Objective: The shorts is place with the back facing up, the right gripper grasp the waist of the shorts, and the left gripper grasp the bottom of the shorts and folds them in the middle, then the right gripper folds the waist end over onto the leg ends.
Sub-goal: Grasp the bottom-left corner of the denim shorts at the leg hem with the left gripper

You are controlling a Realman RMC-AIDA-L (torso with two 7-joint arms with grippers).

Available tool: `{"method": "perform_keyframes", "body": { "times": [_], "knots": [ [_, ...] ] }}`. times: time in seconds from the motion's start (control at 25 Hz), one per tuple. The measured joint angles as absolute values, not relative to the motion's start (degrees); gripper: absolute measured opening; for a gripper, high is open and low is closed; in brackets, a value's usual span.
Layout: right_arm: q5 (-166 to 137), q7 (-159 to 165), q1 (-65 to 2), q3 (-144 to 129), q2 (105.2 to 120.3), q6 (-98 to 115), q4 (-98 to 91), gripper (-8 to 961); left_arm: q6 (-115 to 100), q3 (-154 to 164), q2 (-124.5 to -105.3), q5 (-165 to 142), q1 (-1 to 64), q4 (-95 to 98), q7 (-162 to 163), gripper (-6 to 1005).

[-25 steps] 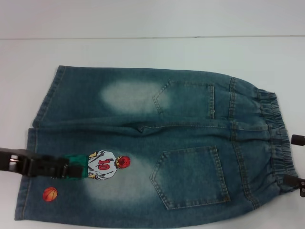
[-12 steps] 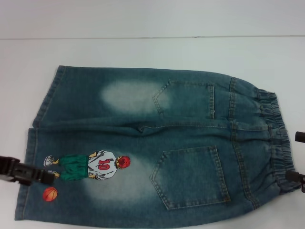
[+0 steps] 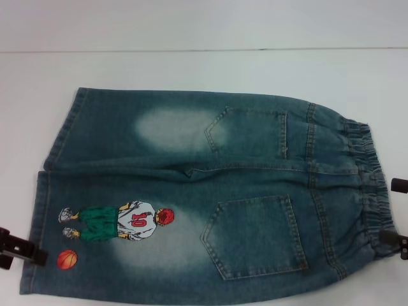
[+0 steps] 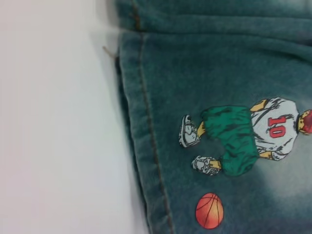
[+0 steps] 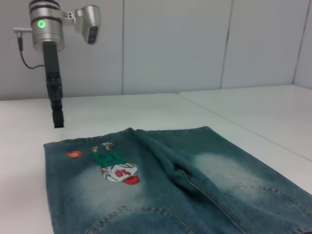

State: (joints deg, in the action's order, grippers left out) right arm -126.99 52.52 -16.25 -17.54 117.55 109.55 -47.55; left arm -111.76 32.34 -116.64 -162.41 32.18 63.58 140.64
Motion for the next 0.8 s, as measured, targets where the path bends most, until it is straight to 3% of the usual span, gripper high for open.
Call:
{"method": "perform_keyframes", "body": {
  "times": [0.8],
  "knots": [
    [-127.18,52.65,-16.60,-18.01,117.46,110.68,-47.62,909,-108.36,34.98,-116.89,-163.65,31.95,59.58,142.39,872]
  ]
}}
